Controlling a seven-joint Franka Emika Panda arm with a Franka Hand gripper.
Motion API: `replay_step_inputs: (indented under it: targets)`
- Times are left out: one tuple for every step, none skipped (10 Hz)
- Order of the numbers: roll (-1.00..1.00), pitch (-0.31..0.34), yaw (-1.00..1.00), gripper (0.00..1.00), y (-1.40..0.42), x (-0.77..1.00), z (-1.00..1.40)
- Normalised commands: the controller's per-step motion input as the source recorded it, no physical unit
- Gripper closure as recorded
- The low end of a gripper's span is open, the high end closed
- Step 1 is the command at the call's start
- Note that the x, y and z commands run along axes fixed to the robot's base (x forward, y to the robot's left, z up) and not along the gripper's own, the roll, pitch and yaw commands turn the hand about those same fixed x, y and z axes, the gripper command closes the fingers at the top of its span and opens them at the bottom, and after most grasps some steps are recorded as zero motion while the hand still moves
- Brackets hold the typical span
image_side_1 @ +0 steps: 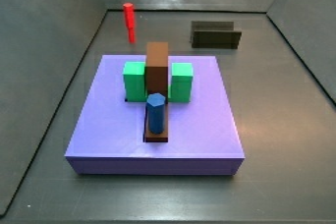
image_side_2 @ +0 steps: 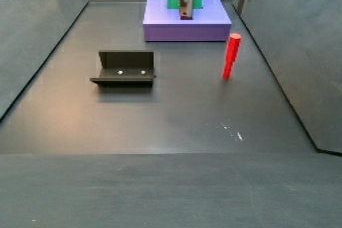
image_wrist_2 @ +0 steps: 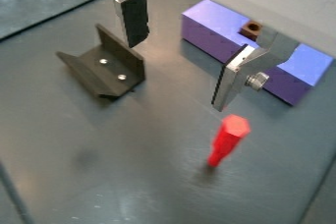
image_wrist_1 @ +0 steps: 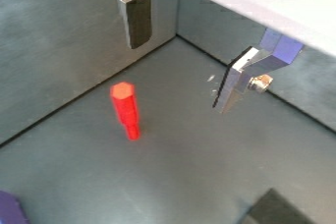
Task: Pick up the red object. Move up. Move to above the board. Insert the red object.
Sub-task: Pick up the red object.
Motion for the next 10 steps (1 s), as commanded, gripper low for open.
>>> replay_step_inputs:
  targets:
    - [0.10, -0.083, 0.00, 0.00, -0.38, -0.25, -0.27]
    - [0.13, -0.036, -0.04, 0.00, -0.31, -0.23, -0.30]
    - [0.12, -0.039, -0.05, 0.00, -0.27, -0.24, -0.30]
    - [0.12, -0.037, -0.03, 0.00, -0.22, -0.25, -0.31]
    - [0.14, -0.029, -0.05, 0.00, -0.15, -0.28, -0.34]
    - [0.15, -0.020, -0.07, 0.00, -0.06, -0.27, -0.36]
    - [0.13, 0.000, -0.16, 0.00, 0.04, -0.27, -0.37]
    - [0.11, -0.010, -0.13, 0.00, 0.07, -0.19, -0.36]
    - [0.12, -0.021, -0.09, 0.00, 0.08, -0.12, -0.37]
    - [0.16, -0.034, -0.09, 0.00, 0.11, -0.18, -0.41]
